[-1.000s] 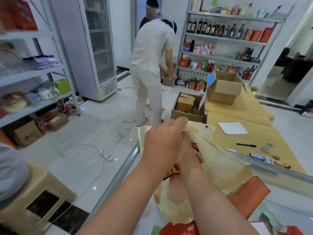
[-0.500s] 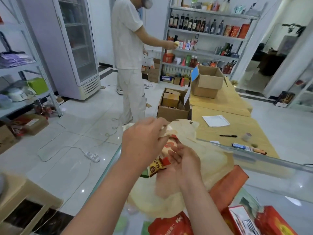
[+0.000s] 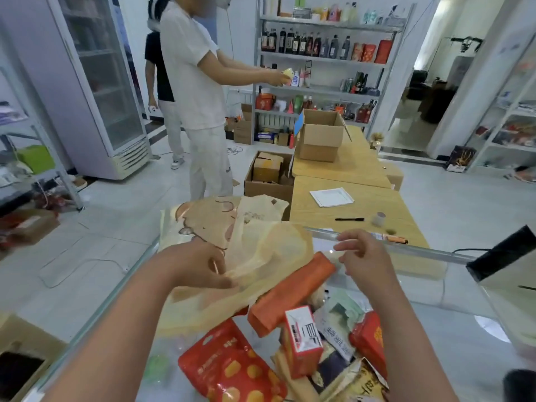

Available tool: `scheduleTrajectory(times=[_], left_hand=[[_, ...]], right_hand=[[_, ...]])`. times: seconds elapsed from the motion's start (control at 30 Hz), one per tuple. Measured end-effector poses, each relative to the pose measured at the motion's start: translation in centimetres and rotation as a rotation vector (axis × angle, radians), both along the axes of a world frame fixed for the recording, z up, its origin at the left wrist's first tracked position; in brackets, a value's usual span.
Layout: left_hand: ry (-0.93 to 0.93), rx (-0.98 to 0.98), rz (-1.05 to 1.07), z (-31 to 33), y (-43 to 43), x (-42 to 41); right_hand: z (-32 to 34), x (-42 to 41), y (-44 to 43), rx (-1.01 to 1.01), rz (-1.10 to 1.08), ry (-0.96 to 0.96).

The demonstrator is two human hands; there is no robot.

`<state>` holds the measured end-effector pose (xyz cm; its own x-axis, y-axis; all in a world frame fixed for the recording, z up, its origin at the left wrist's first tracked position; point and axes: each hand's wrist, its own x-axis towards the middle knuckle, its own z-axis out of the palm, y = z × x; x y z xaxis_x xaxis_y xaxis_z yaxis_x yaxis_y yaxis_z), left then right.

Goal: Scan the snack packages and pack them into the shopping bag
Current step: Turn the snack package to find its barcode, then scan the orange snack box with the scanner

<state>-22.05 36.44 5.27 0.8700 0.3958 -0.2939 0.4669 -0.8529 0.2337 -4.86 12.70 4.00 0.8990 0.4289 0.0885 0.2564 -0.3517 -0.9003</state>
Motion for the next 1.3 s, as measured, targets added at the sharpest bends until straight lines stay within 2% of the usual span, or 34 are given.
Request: scheduleTrajectory(times=[0.07,0.13,0.23,0.4,0.5,0.57,0.73,0.83,1.03,1.1,1.2,1.3], left_hand=[[0.006,-0.047,0.066,-0.2,-1.0,0.7],[-0.066,-0.082,0.132,-0.3,-2.1,1.4],[-0.110,-0.003,0.208,-0.6,-4.1,2.5],[-0.080,0.220,0.285,-1.8,-5.5,3.0],[-0.075,0.222,0.326,-1.7,-5.9,2.3],[-0.168,0.169,0.324,-1.6,-6.3,2.1],[-0.525,0.082,0.293,-0.4,-7.3,3.8],[-0.717,-0.037,0.257,0.3,-8.0,5.7],[-0.855,-0.398,0.186,2.7,-9.2,9.6],[-0.919,-0.514,0.227,3.2,-9.2,10.9],[-0.950,-0.674,0.334,3.5,-9.7,12.8],[-0.738,-0.930,0.375,3.7,-11.0,14.4]], right_hand=[[-2.1,1.5,-1.3,-0.291,0.203,-0.125],[-3.5,2.3,-1.6,-0.419,0.387,-0.162],[-3.8,2.4,-1.3,-0.416,0.540,-0.155],[-3.4,3.2,-0.7,-0.411,0.612,-0.214],[-3.2,4.0,-1.2,-0.339,0.621,-0.199],[-2.7,4.2,-1.8,-0.268,0.619,-0.206],[-1.7,5.2,-3.5,-0.135,0.540,-0.232],[-0.5,5.7,-5.1,-0.063,0.435,-0.212],[3.5,4.6,-8.3,0.190,0.146,-0.214],[4.3,4.1,-8.7,0.193,0.068,-0.334],[4.6,3.4,-8.4,0.138,-0.073,-0.669],[3.9,2.2,-7.4,0.007,-0.198,-0.998]])
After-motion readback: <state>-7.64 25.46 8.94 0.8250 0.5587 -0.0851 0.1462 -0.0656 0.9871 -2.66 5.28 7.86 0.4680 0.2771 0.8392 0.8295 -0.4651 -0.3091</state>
